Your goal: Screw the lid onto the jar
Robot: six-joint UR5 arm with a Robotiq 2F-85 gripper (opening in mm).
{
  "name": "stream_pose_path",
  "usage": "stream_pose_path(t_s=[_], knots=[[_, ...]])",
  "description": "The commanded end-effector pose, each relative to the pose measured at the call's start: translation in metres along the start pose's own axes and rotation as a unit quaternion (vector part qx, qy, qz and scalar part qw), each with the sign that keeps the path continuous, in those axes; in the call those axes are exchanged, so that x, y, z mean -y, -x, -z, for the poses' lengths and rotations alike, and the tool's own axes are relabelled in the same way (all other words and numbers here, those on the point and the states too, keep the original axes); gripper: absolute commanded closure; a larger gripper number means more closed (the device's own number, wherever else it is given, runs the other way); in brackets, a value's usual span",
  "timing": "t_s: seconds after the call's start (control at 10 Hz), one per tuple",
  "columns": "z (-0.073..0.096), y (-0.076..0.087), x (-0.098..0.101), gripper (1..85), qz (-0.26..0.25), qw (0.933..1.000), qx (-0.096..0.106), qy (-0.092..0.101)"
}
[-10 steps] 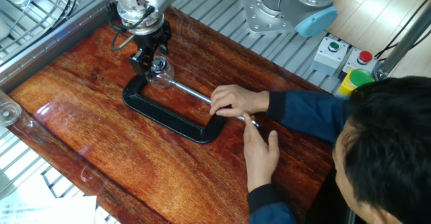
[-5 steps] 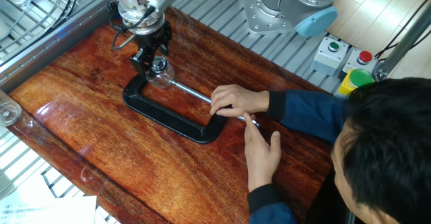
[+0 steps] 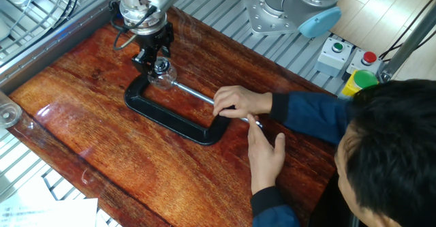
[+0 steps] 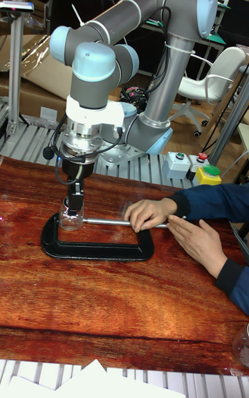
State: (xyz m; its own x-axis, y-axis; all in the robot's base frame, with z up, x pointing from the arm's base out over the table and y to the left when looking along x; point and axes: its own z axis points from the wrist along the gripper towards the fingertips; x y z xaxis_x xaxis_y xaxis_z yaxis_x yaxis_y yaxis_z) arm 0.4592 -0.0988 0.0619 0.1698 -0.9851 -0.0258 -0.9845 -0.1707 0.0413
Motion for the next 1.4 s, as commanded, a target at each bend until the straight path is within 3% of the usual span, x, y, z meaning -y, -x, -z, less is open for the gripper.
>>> stream_pose_path(t_s=[0.0, 0.9, 1.3], knots=[[0.0012, 0.0025, 0.0012, 25.0, -0.006, 1.0000, 0.006, -0.003], [0.0012, 0.0029, 0.0012, 30.7, -0.024, 0.9997, 0.007, -0.003], [0.0012, 0.0040, 0.0001, 35.7, -0.057, 0.9983, 0.010, 0.000]])
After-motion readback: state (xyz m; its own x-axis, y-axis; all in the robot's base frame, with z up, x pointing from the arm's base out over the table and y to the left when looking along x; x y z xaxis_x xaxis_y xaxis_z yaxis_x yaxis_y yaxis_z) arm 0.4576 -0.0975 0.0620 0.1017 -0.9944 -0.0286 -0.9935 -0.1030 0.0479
